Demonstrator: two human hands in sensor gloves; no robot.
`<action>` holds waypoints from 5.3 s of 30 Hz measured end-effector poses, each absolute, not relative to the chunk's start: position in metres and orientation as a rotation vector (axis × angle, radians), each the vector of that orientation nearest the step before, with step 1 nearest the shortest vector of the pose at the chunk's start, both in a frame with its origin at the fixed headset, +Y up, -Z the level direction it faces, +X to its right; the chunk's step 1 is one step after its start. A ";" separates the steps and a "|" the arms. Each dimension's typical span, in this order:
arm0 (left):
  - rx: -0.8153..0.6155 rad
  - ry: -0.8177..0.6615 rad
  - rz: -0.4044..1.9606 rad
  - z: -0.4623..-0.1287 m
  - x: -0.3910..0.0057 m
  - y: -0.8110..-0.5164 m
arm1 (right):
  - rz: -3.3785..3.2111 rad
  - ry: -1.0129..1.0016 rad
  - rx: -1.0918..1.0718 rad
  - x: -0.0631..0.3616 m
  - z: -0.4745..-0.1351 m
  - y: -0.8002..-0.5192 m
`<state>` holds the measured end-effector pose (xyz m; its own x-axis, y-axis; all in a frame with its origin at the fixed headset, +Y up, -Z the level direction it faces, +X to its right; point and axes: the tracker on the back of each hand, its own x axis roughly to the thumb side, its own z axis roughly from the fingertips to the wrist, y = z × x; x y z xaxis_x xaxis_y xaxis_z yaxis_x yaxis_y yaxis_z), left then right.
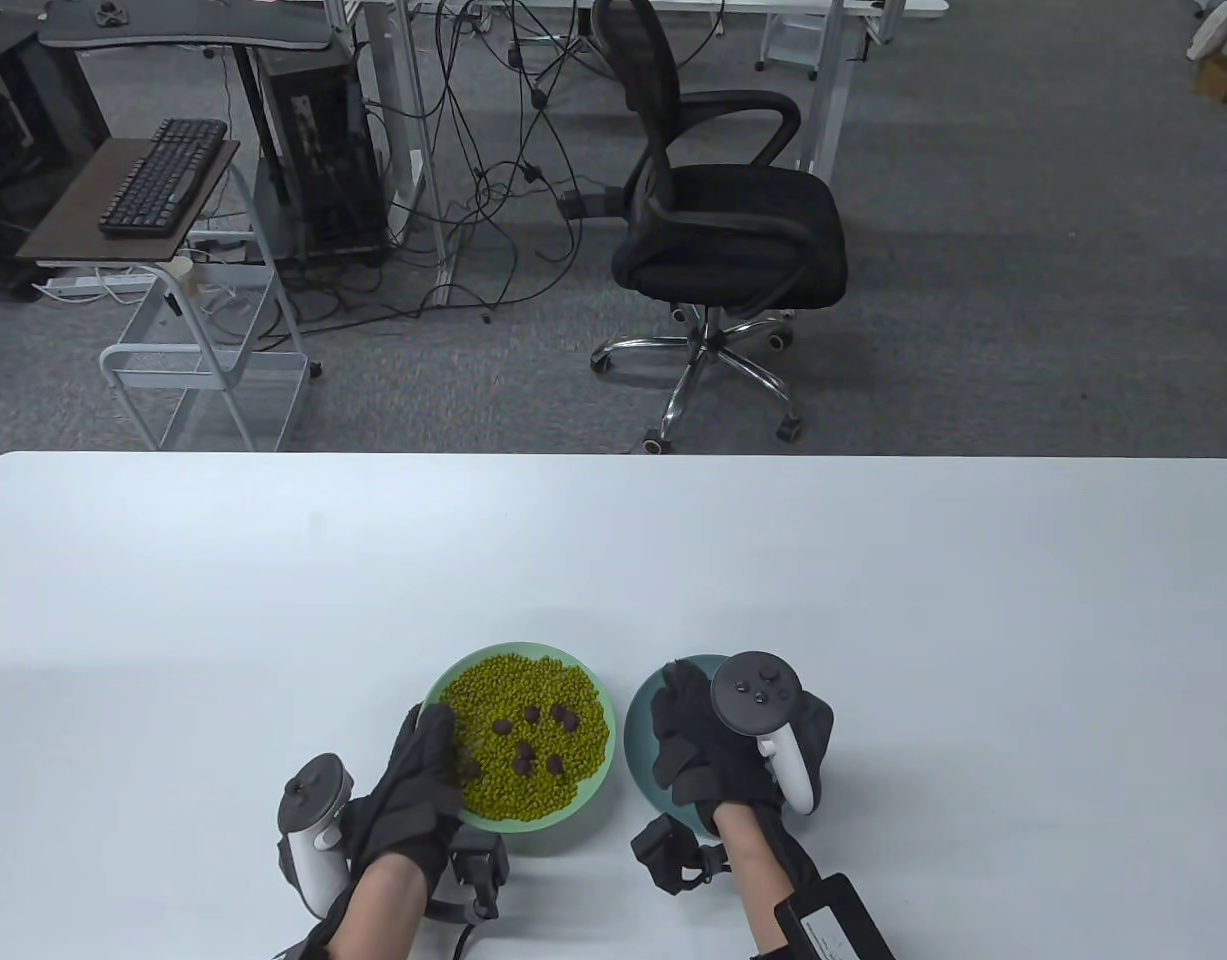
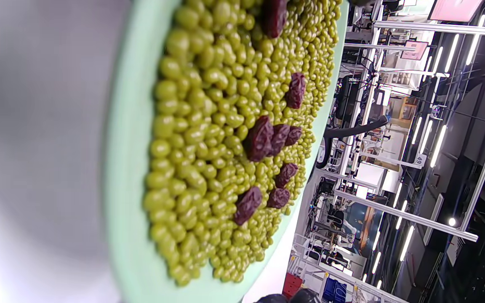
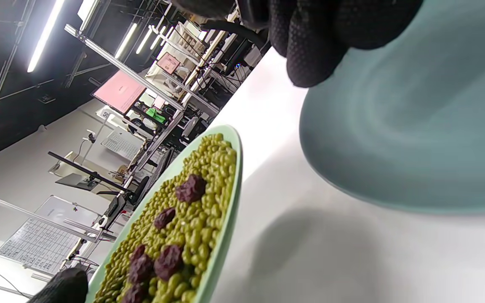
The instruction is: Pick cranberries with hand pinch into plate
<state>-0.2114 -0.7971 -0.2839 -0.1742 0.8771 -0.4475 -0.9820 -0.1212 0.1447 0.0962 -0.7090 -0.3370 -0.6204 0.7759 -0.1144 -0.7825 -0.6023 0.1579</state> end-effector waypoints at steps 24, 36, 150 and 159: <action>-0.314 0.466 1.695 -0.283 -0.210 -0.797 | 2.629 0.162 0.139 0.064 -0.332 -0.701; -0.323 0.468 1.698 -0.283 -0.209 -0.797 | 2.947 0.156 0.335 0.019 -0.336 -0.692; -0.328 0.478 1.676 -0.282 -0.207 -0.797 | 3.381 0.251 0.475 -0.035 -0.334 -0.685; -0.329 0.476 1.671 -0.282 -0.206 -0.797 | 3.372 0.277 0.449 -0.034 -0.335 -0.685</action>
<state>-0.2063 -0.7970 -0.2824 -0.1546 0.8666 -0.4744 -0.9865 -0.1092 0.1220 -0.0340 -0.6845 -0.3350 -0.9293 -0.2442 0.2770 0.2861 -0.9504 0.1218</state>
